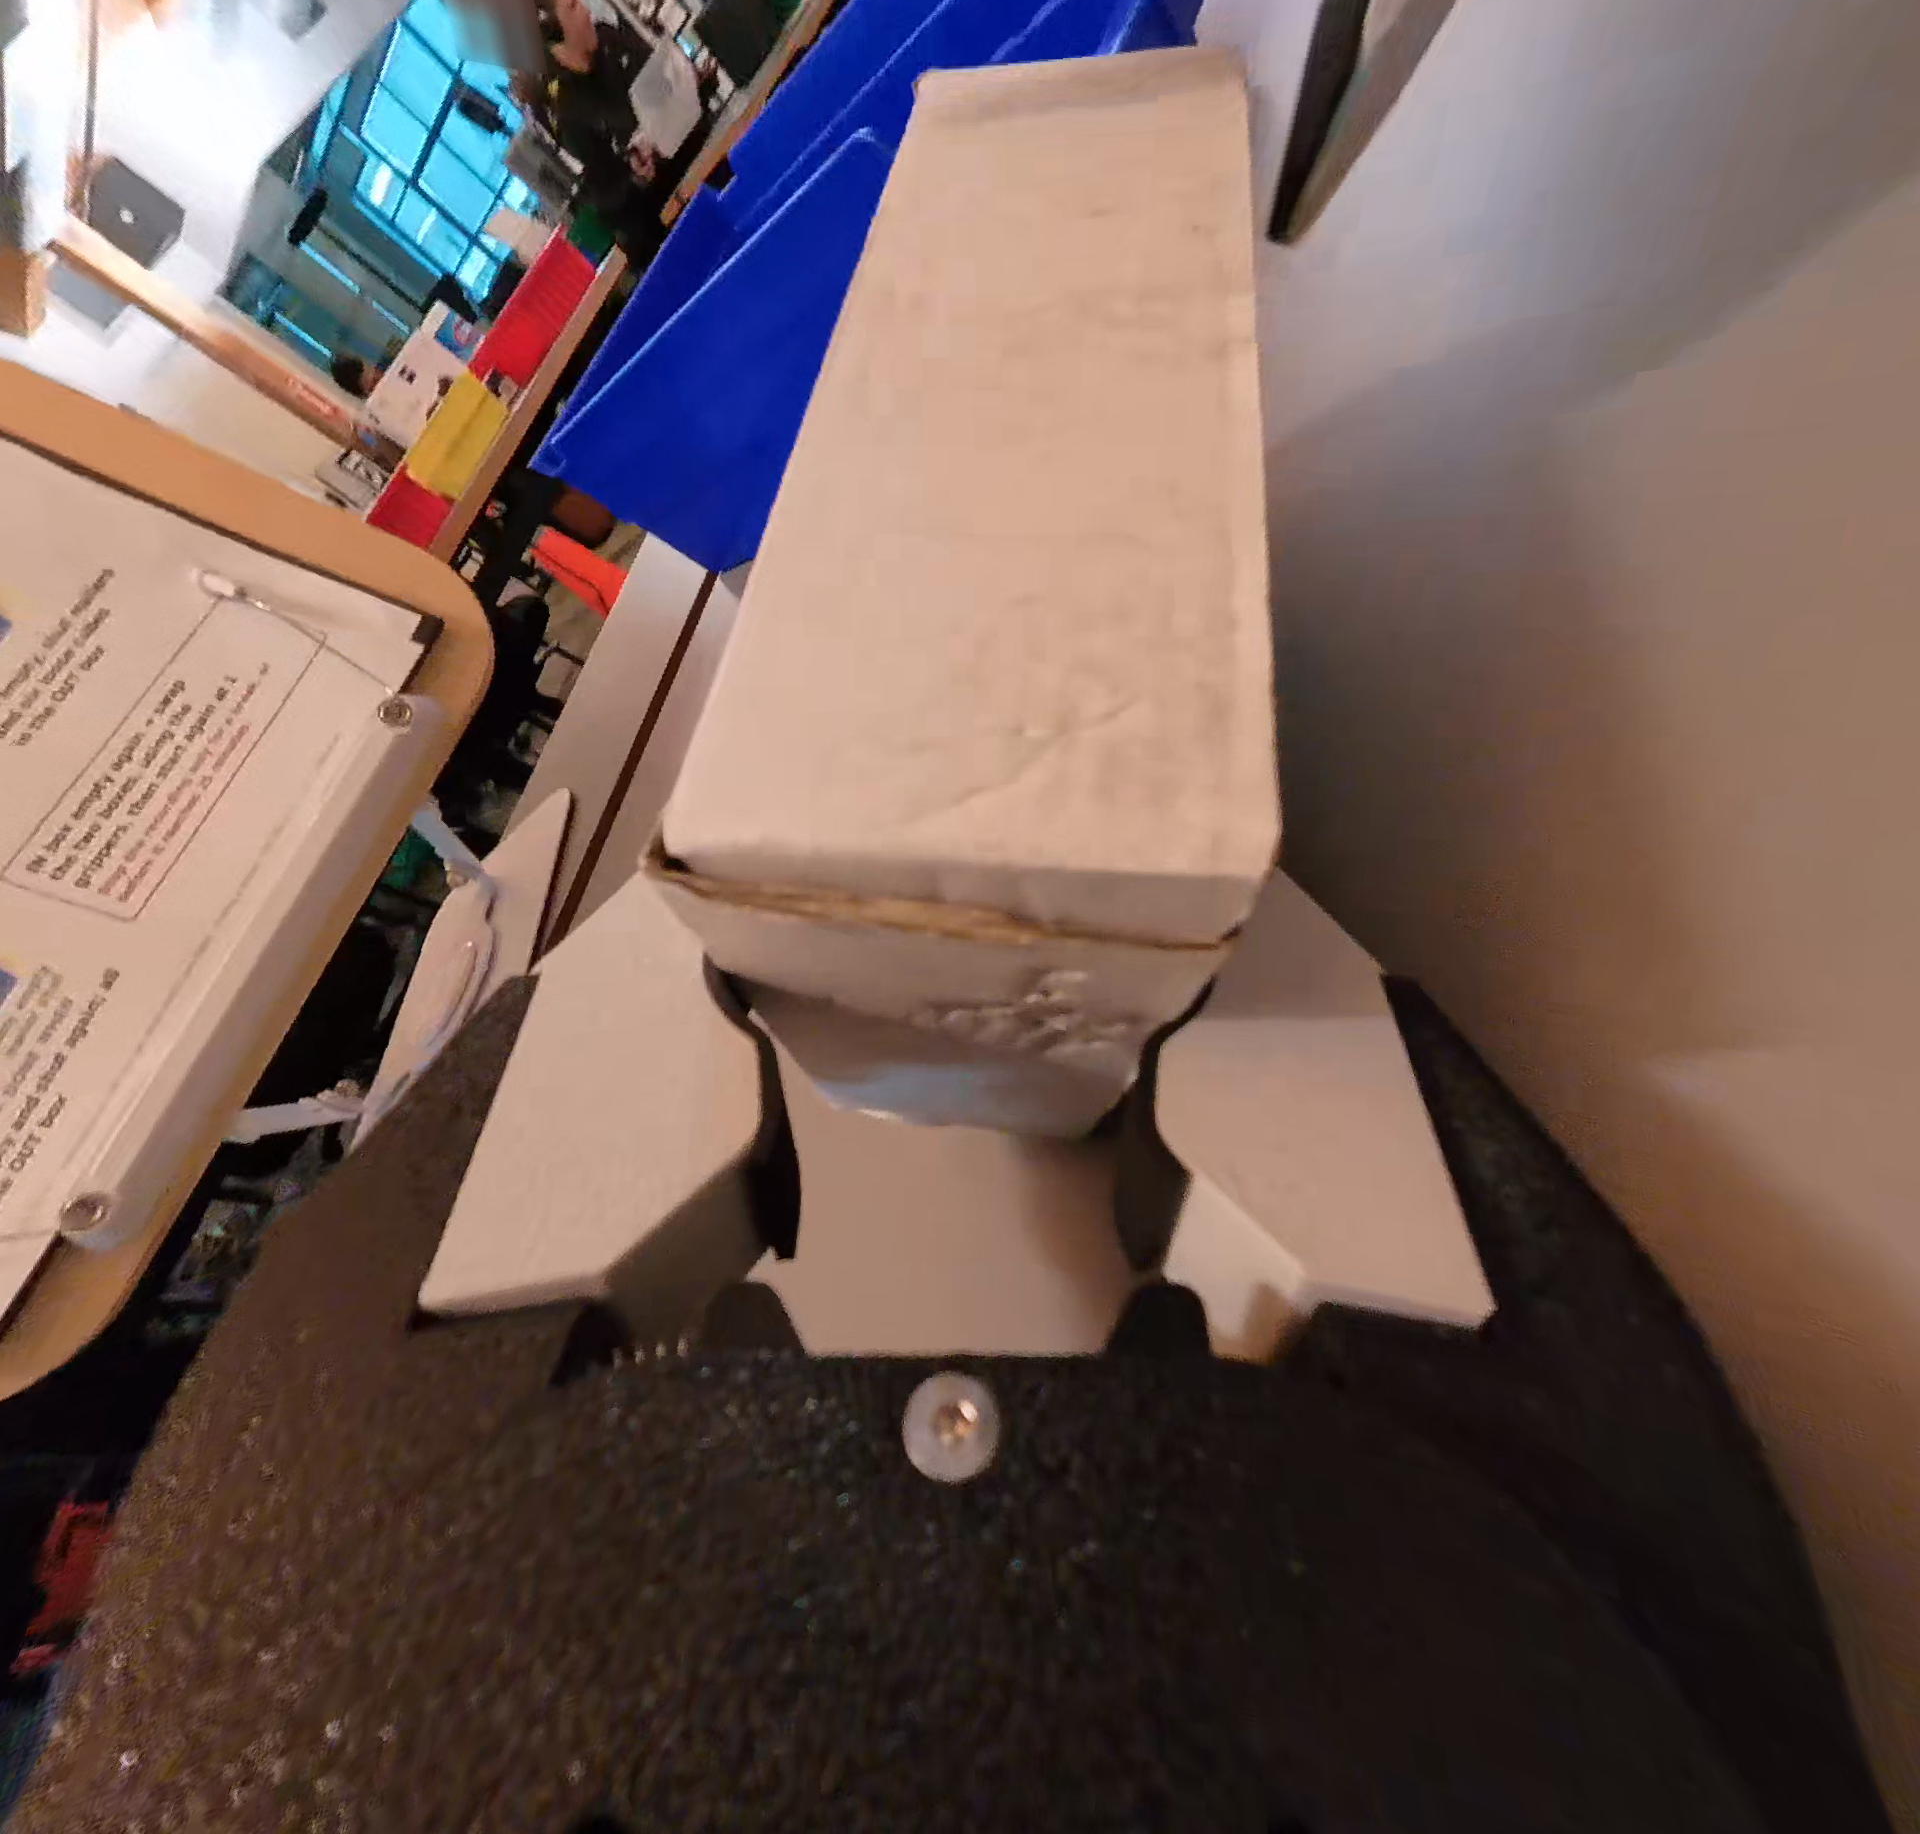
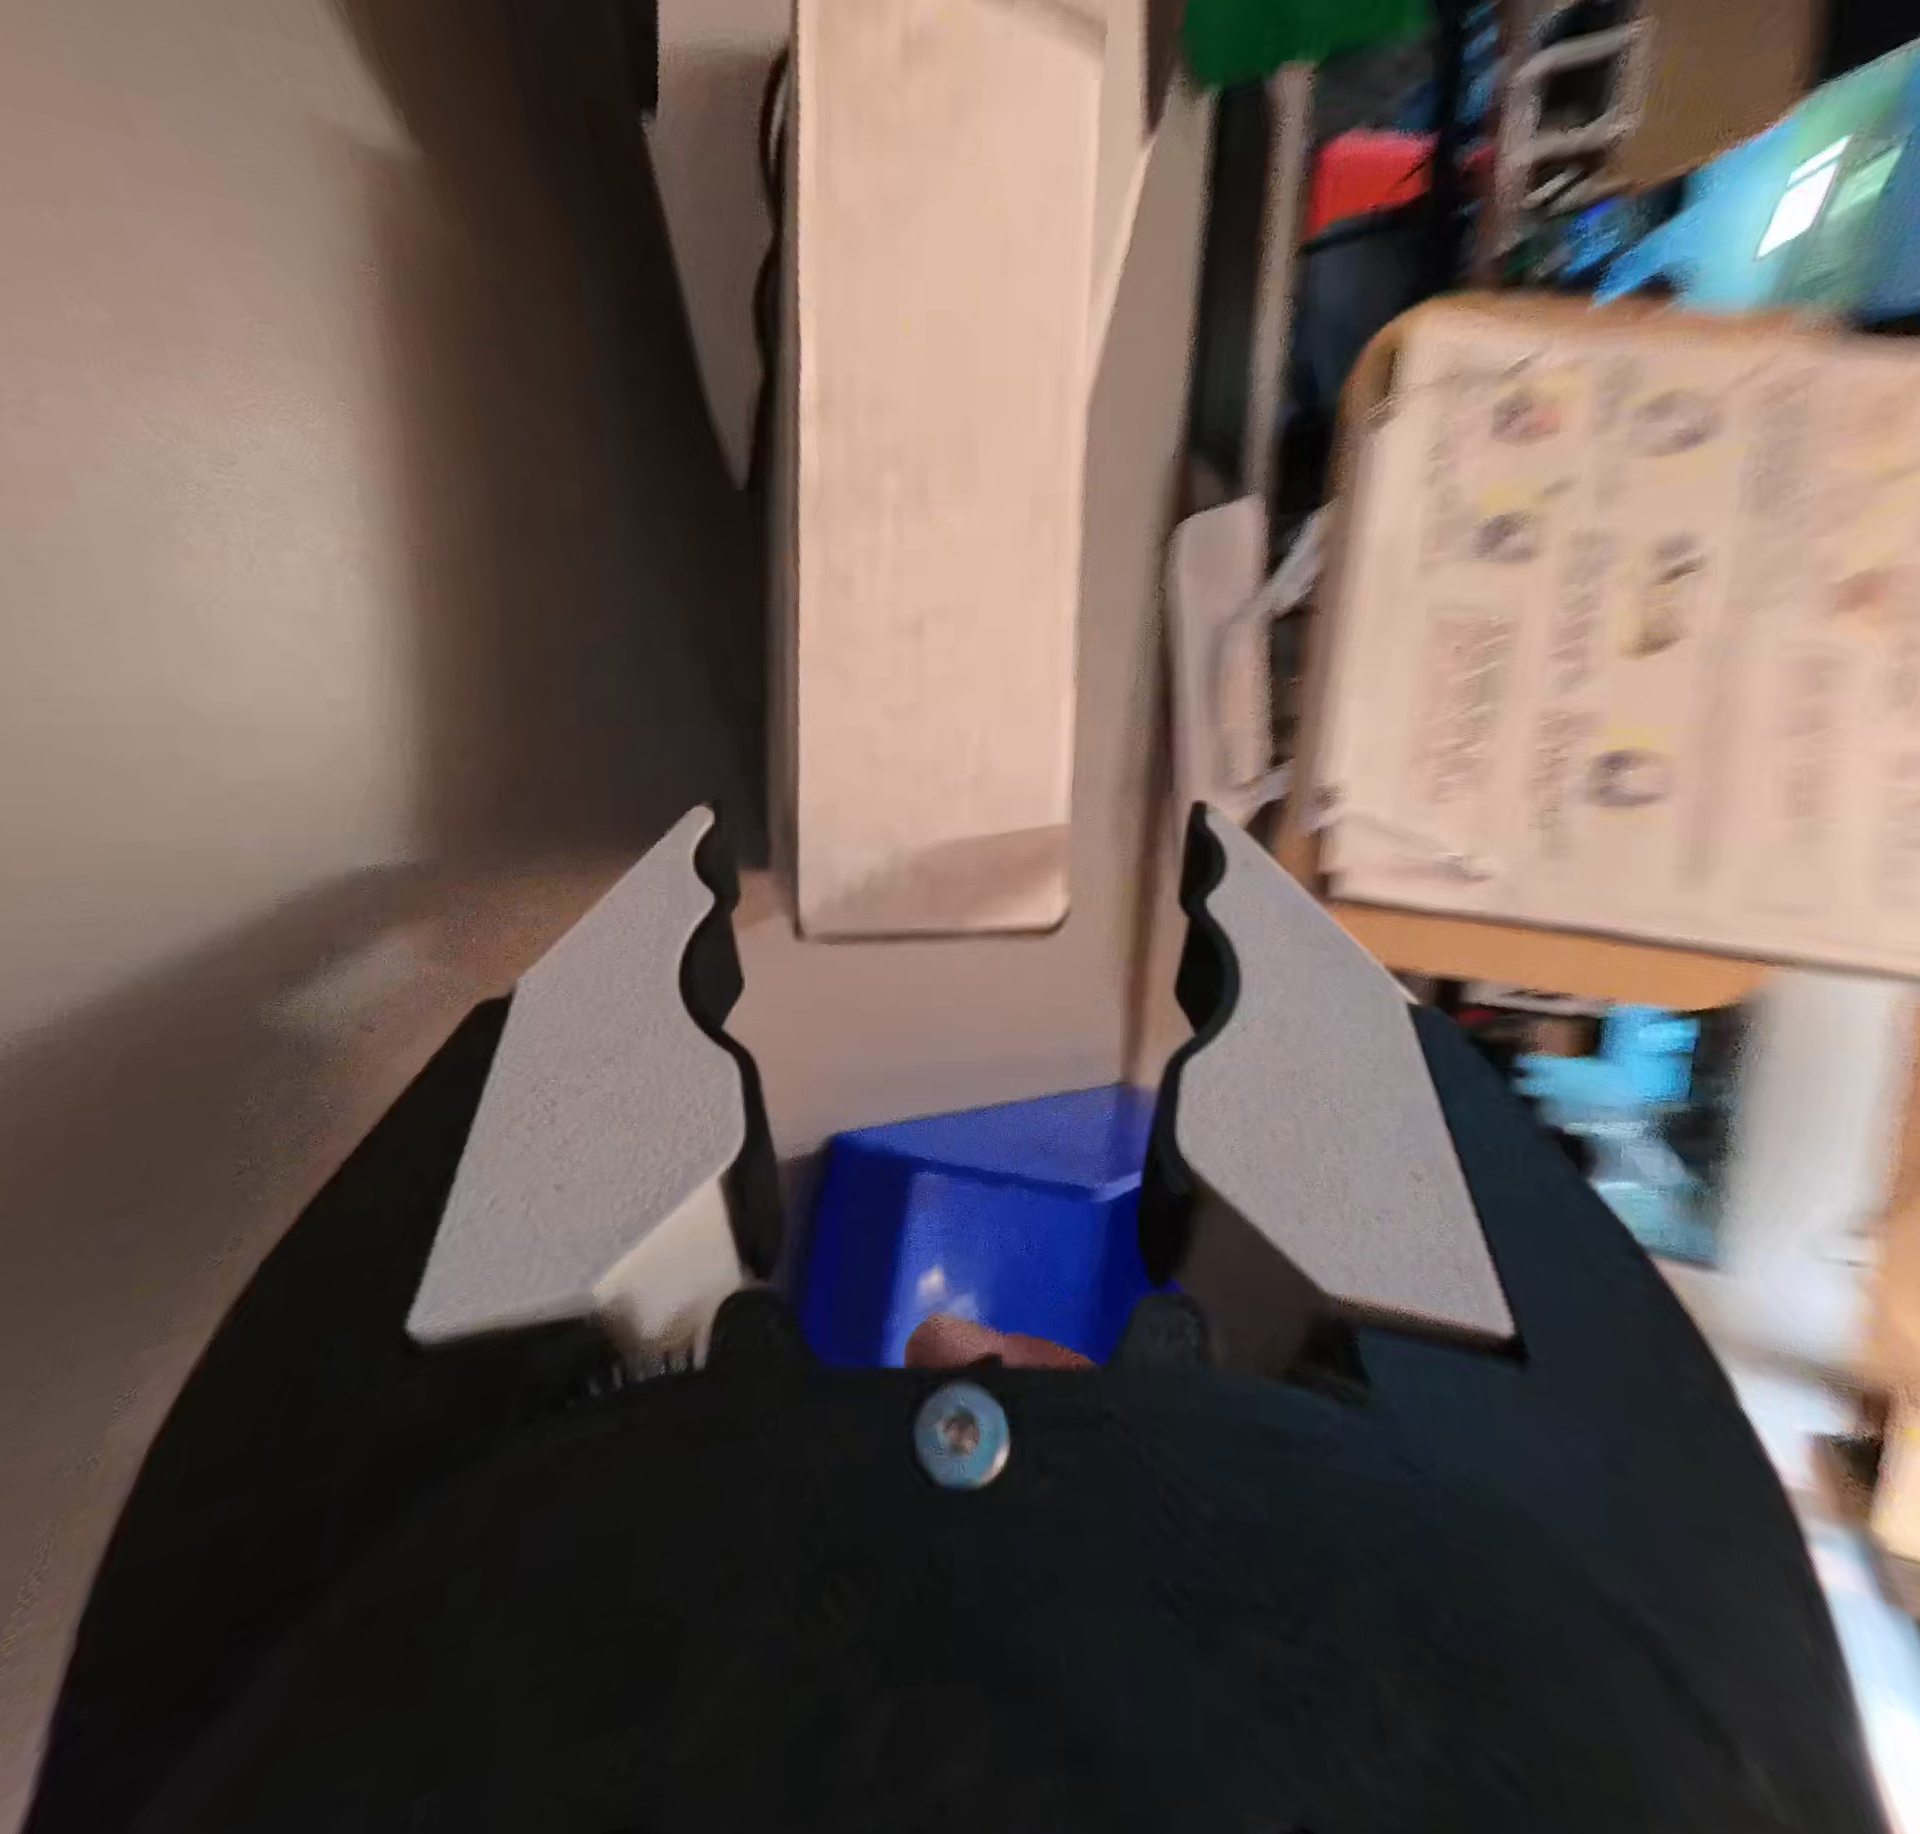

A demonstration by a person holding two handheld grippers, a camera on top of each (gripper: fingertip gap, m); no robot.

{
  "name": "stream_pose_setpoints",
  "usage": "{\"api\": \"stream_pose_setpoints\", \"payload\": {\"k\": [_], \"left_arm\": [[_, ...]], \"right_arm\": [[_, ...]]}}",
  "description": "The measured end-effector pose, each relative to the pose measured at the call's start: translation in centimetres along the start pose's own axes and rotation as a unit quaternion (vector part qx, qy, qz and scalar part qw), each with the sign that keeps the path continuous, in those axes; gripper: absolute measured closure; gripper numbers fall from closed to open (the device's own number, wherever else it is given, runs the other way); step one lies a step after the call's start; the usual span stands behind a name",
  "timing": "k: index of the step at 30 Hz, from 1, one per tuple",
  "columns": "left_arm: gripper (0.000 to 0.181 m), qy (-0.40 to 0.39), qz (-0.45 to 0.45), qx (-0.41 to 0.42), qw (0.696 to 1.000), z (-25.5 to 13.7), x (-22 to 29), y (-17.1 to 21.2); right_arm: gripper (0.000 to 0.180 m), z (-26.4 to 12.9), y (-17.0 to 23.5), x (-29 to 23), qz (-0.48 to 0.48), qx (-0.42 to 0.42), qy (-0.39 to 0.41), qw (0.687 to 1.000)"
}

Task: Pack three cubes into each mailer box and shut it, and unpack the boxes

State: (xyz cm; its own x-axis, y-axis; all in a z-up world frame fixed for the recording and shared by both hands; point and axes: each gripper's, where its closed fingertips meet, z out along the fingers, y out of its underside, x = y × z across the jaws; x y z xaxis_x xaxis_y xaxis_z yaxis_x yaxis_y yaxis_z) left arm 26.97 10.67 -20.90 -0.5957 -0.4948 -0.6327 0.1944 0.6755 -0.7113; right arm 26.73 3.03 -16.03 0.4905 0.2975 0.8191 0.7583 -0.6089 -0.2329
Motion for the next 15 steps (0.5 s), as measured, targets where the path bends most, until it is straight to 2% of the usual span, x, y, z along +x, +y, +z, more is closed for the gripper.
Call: {"api": "stream_pose_setpoints", "payload": {"k": [2,3,8,10,11,13,15], "left_arm": [[0.109,-0.001,-0.016,-0.009,1.0,0.0,0.1,0.0],[0.109,0.001,-0.022,-0.011,1.0,-0.1,0.1,0.0],[0.109,0.011,-0.038,-0.016,0.999,0.0,-0.1,0.2],[0.109,0.01,-0.033,-0.017,0.999,0.0,0.0,0.2],[0.109,0.009,-0.031,-0.017,0.999,0.0,0.0,0.2],[0.109,0.008,-0.028,-0.018,0.999,0.0,0.0,0.2],[0.109,0.007,-0.028,-0.019,0.999,0.0,0.0,0.2]], "right_arm": [[0.107,-0.8,-3.1,1.0,-0.07,0.033,0.067,0.995],[0.114,-0.7,-4.2,0.9,-0.094,0.036,0.076,0.992],[0.133,0.8,-5.2,-0.1,-0.157,0.02,0.076,0.985],[0.15,0.8,-5.0,-0.8,-0.159,0.016,0.043,0.986],[0.164,0.6,-5.0,-1.1,-0.158,0.015,0.032,0.987],[0.17,0.3,-5.0,-1.1,-0.157,0.014,0.021,0.987],[0.168,0.6,-4.9,-1.2,-0.161,0.007,0.027,0.987]]}}
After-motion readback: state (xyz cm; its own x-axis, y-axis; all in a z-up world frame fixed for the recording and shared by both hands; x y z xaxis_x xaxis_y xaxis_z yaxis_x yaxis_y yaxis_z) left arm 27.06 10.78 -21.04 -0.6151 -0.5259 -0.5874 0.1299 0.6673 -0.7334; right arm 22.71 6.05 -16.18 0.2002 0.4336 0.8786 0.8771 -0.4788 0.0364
